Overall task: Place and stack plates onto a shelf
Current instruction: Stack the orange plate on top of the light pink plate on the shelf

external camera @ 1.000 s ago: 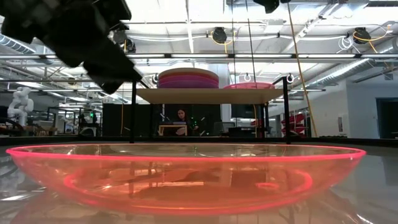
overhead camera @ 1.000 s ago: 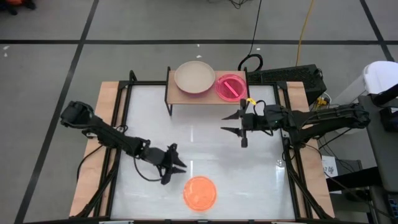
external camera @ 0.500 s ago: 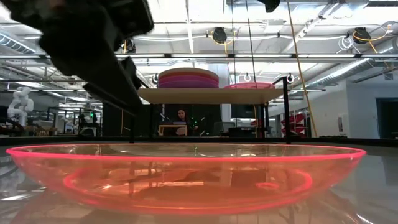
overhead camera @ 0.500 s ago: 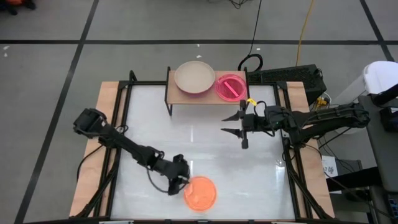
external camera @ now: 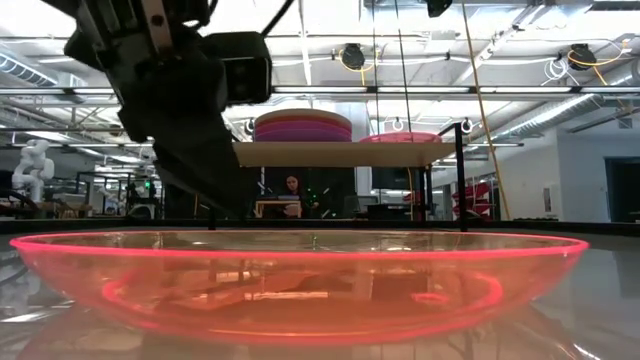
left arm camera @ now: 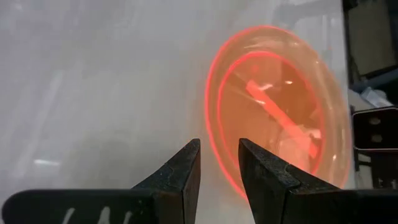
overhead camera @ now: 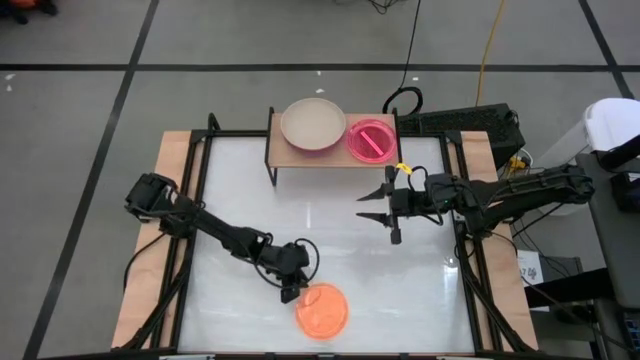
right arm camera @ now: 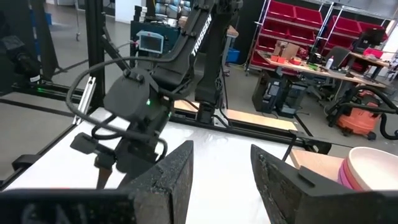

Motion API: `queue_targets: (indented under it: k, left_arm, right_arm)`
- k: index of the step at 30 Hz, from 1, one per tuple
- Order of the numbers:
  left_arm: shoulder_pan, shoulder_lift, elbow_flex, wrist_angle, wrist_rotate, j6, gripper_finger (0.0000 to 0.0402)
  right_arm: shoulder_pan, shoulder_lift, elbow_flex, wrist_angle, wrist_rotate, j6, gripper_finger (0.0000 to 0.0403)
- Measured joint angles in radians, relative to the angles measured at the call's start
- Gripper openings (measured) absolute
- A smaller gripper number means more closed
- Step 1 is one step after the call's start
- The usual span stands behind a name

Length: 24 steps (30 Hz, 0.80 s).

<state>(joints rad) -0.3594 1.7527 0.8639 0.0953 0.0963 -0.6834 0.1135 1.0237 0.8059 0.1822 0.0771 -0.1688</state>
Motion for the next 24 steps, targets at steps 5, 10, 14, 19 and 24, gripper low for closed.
queue_targets:
  k: [5,10,14,19,24]
  left_arm:
    - [0.002,0.054,0.0,0.056,0.045,-0.003,0.0113]
    - [0.002,0.062,0.0,0.084,0.063,-0.003,0.0113]
    - [0.001,0.062,0.0,0.094,0.063,0.001,0.0113]
    - [-0.002,0.09,-0.001,0.087,0.065,-0.002,0.0113]
    - [-0.001,0.125,0.002,0.131,0.085,-0.006,0.0113]
  right_arm:
    - [0.0,0.0,0.0,0.001,0.0,0.0,0.0142]
    - [0.0,0.0,0.0,-0.001,0.0,0.0,0.0142]
    - [0.0,0.0,0.0,-0.001,0.0,0.0,0.0142]
    - [0.0,0.0,0.0,-0.001,0.0,0.0,0.0142]
    - [0.0,0.0,-0.003,0.001,0.0,0.0,0.0142]
